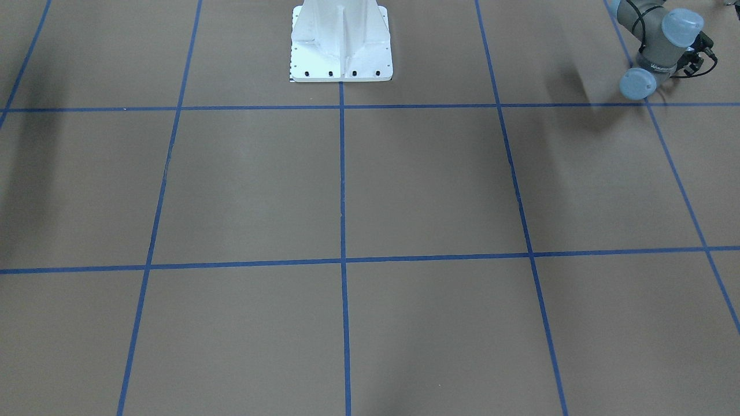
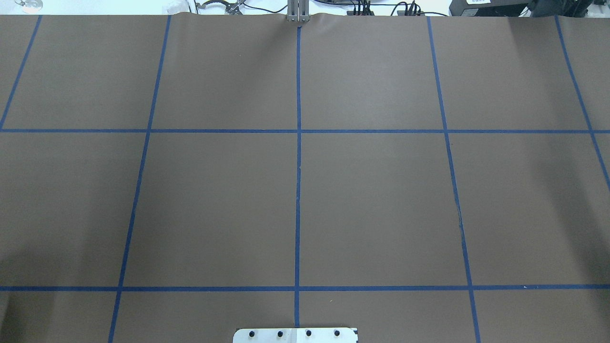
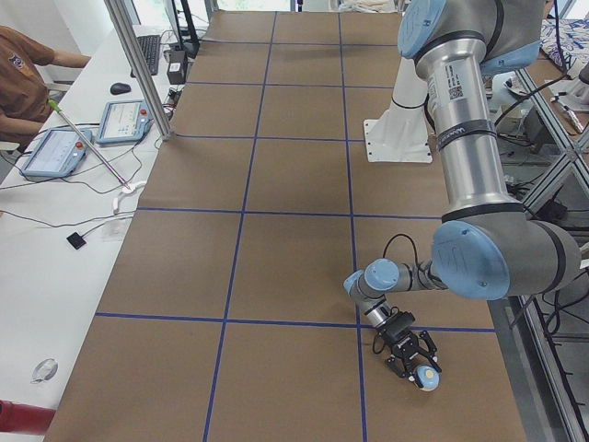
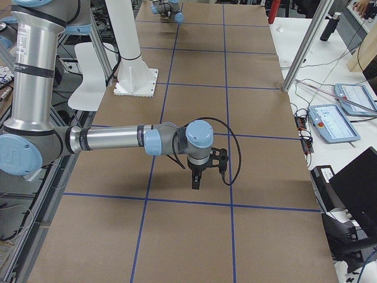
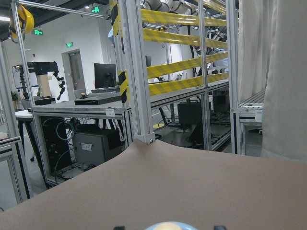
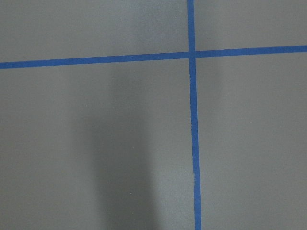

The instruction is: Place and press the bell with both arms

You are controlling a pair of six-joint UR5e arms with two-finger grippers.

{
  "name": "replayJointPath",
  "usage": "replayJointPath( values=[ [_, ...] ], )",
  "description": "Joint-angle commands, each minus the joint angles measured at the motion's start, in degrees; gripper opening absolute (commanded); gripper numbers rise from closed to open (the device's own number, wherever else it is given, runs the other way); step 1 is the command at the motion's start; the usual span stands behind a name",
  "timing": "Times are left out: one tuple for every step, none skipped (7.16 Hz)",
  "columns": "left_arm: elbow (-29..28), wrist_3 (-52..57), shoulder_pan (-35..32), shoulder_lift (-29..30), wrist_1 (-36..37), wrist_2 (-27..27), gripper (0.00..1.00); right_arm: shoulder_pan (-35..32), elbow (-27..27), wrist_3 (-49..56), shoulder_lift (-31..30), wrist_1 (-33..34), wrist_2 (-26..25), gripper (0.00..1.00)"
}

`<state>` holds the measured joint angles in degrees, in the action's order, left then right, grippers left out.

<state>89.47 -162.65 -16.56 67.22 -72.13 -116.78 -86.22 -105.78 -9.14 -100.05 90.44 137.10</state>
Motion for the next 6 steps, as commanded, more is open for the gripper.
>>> replayJointPath(
  values=[
    [4.27,3.12,0.03,-3.74,0.06,0.58,0.01,0.0,-0.13,-0.09,0.03,0.0,0.01,1.0],
    [9.0,4.78,0.03,-7.42,0.41,1.19,0.0,0.0,-0.13,-0.09,-0.05,0.0,0.1,1.0],
    [11.05,6.8,-0.05,-8.85,0.84,1.63,0.0,0.0,-0.22,-0.09,0.03,0.0,0.1,1.0],
    [12.38,8.74,-0.06,-9.56,1.98,3.55,0.0,0.0,-0.39,-0.09,-0.05,0.09,0.1,1.0],
    [14.31,11.54,-1.19,-9.39,4.08,7.49,0.0,0.0,-1.27,-0.18,-0.23,0.26,0.01,1.0],
    [15.46,15.31,-3.72,-9.04,4.8,12.4,0.0,0.0,-1.36,-0.18,-0.14,0.35,0.1,1.0]
  ],
)
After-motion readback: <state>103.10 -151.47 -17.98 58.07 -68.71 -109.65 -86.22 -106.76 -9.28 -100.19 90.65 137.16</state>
